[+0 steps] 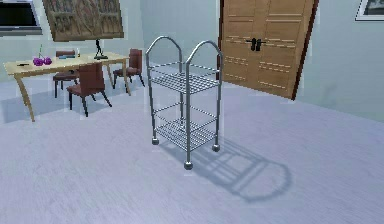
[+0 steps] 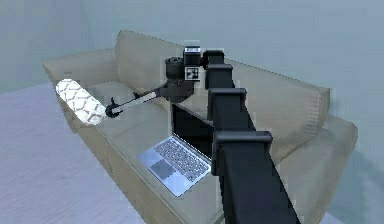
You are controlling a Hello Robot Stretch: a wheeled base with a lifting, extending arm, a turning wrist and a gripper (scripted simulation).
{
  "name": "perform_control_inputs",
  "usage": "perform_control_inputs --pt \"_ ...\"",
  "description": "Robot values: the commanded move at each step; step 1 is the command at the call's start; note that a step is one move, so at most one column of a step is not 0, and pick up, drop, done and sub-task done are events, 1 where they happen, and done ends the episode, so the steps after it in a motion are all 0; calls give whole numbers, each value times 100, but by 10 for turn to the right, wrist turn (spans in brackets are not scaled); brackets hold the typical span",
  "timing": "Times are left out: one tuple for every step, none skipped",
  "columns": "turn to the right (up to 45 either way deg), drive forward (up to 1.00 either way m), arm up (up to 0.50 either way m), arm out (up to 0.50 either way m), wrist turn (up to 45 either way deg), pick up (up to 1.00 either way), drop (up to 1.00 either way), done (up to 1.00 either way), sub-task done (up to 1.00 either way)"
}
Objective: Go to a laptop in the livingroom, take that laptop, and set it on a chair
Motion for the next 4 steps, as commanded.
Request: perform_control_inputs --pt "0 0 0 0 -450 0 0 0 0" --pt "0 0 0 0 -270 0 0 0 0" --pt "0 0 0 -32 0 0 0 0 0" --pt "450 0 0 0 0 0 0 0 0"
